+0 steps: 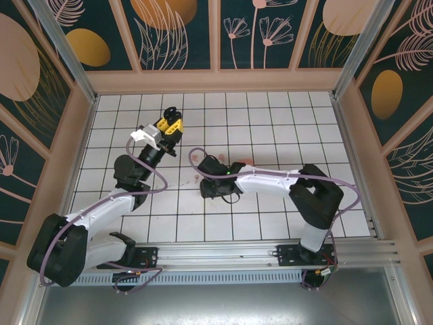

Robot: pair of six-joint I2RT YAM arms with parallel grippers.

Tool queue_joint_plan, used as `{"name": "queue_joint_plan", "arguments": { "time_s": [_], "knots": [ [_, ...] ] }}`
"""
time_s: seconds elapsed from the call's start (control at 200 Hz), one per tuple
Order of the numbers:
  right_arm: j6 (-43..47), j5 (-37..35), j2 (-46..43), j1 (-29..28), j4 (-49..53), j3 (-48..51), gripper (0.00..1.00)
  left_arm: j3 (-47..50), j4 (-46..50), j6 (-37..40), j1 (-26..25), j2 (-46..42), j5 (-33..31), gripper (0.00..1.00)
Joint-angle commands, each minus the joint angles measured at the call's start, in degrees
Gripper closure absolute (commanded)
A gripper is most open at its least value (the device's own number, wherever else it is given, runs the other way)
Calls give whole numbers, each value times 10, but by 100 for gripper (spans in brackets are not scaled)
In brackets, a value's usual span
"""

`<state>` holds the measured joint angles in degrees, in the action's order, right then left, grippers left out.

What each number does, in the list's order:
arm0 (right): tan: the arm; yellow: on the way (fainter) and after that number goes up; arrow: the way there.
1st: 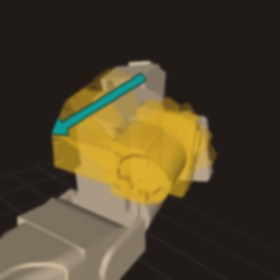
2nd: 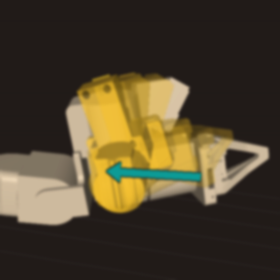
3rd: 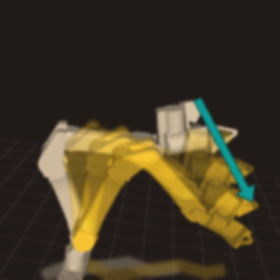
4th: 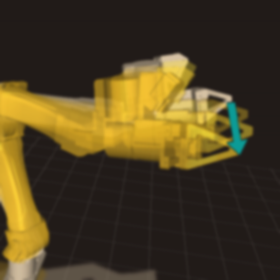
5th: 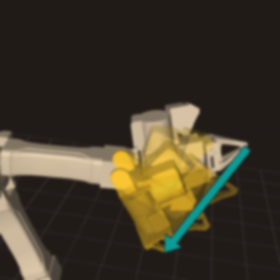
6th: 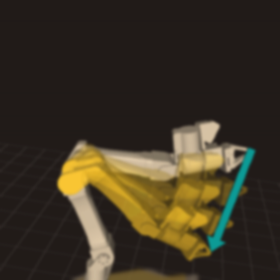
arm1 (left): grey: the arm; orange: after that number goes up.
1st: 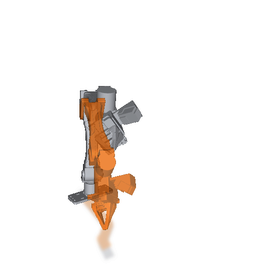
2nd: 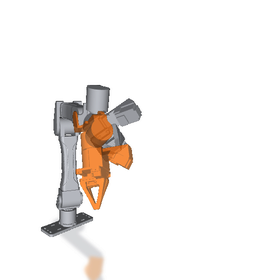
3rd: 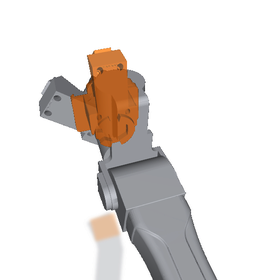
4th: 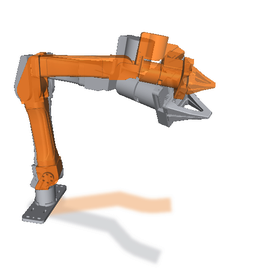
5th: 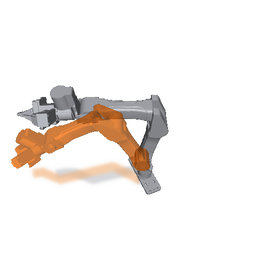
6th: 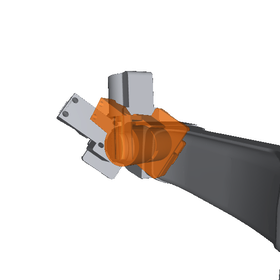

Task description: Insert the wireless bluetooth earbuds into the charging case

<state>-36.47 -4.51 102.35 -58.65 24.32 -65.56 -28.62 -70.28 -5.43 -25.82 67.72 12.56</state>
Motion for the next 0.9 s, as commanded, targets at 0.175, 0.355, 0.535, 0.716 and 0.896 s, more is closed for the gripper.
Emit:
{"name": "queue_joint_plan", "arguments": {
  "time_s": [0.175,0.355,0.535,0.716,0.896],
  "knots": [
    [-19,-50,57,-7,78,-61,57,8,-33,-10,8,-14,-2,100],
    [-16,-41,77,-11,76,-74,59,11,-36,-9,10,-16,-3,100],
    [-16,-43,97,-16,80,-86,62,14,-39,-9,12,-17,-3,100],
    [-20,-48,104,-17,83,-83,63,17,-41,-8,13,-18,-2,100],
    [-21,-47,106,-16,80,-80,66,18,-42,-9,14,-17,0,100]
  ]
}}
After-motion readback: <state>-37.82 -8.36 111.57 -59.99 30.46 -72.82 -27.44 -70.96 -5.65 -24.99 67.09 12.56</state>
